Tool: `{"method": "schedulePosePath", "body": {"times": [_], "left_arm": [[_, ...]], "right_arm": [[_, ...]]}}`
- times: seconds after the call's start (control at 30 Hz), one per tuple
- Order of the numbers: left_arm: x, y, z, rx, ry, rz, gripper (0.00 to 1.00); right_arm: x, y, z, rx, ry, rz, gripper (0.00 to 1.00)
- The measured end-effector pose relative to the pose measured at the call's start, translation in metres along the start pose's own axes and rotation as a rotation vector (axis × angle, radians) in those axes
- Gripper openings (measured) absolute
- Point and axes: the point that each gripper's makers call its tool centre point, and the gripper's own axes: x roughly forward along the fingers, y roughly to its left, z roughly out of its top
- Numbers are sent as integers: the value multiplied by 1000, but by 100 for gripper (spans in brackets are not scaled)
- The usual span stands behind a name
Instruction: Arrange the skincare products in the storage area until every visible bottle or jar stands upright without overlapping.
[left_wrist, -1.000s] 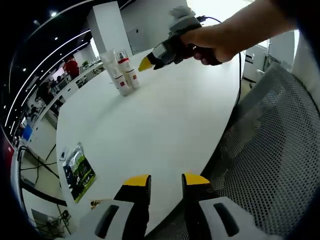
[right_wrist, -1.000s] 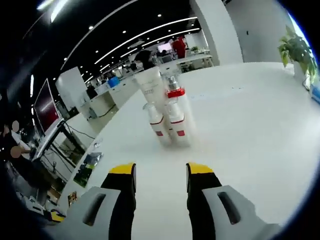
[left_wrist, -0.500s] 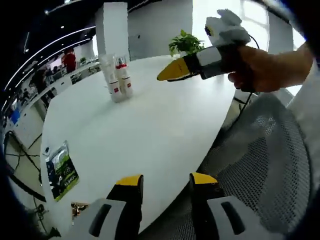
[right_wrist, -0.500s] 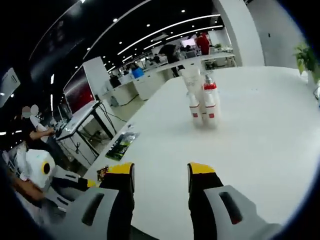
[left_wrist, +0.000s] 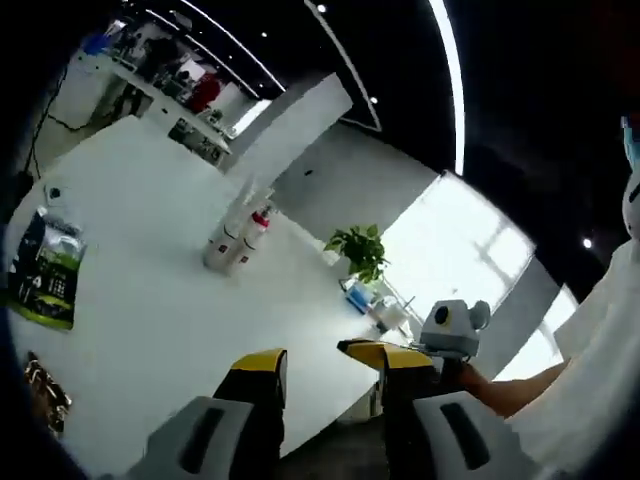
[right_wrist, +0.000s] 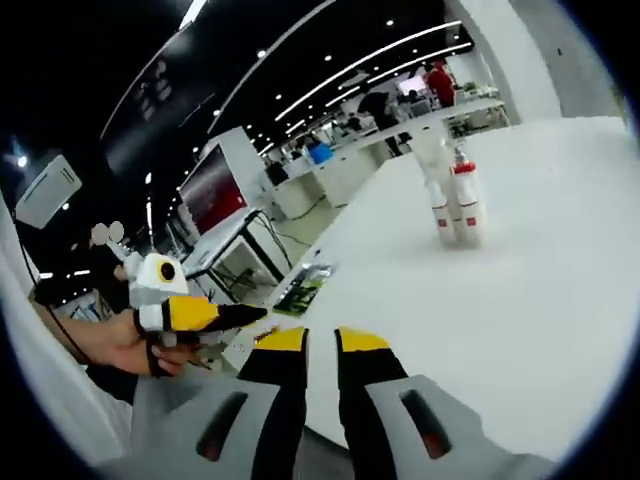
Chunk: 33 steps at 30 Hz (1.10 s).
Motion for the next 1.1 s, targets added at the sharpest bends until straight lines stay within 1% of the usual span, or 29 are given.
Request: {"method": "schedulePosePath", "body": {"times": [0.03,0.07,0.1,0.13,0.17,0.2,0.23,0.27,0.3,0.37,0.43,0.5,0.53,0.6,0.63,0.7,0.77,0.8,0.83,0.87,0.93,0.97,1.0,1.03,1.07,1.1], "left_arm": [[-1,-4,4,-32,-38,-29,38],[-1,-7,6,-60,-62,-50,39],[-2,-12,9,-136,-99,-84,42],[-2,-15,11,-196,-119,-113,46],[-2,-19,13,-254,-133,-149,53],[-2,-26,16,-335,-158,-195,58],[-2,-32,17,-392,-174,-234,62],[-1,-35,17,-408,-176,-251,66],[-1,-40,18,-414,-181,-275,67],[0,-48,17,-404,-177,-304,66],[1,-62,17,-411,-178,-358,64],[2,-72,16,-443,-169,-400,66],[2,-77,16,-457,-167,-426,66],[3,-82,16,-475,-170,-450,64],[4,-83,16,-489,-173,-455,65],[4,-87,18,-522,-181,-474,67],[5,-88,19,-532,-190,-478,69],[4,-88,20,-531,-189,-477,70],[5,-86,21,-522,-196,-464,69],[6,-84,23,-497,-210,-448,69],[2,-85,27,-485,-219,-457,64],[1,-81,32,-444,-246,-442,61],[0,-78,34,-407,-260,-427,61],[-2,-75,39,-353,-282,-407,62],[-3,-73,41,-334,-291,-394,61],[-4,-73,45,-314,-289,-391,60]], "right_arm": [[-1,1,1,10,-7,3,13],[-1,4,5,23,-25,21,17],[-2,4,9,26,-40,25,23],[-1,7,12,39,-59,40,29],[-2,8,14,74,-73,50,34],[-2,8,15,87,-78,51,38],[-2,9,14,112,-79,63,41],[-3,8,15,106,-82,62,43],[-3,9,18,86,-101,66,45],[-3,12,19,116,-105,86,48],[-3,9,17,115,-105,76,46],[-3,10,17,85,-109,80,41],[-4,11,20,74,-131,90,40],[-4,12,23,93,-146,100,44],[-4,11,23,122,-146,98,46],[-5,13,26,131,-162,118,48],[-8,14,28,132,-170,123,47],[-9,15,29,142,-178,127,42],[-11,17,31,145,-175,140,37],[-13,17,33,137,-182,122,34],[-16,20,41,90,-212,115,34],[-18,25,43,57,-212,117,34],[-18,25,43,5,-200,108,32],[-19,27,40,-75,-171,93,30],[-20,29,38,-123,-154,88,28],[-20,30,33,-174,-122,77,26]]}}
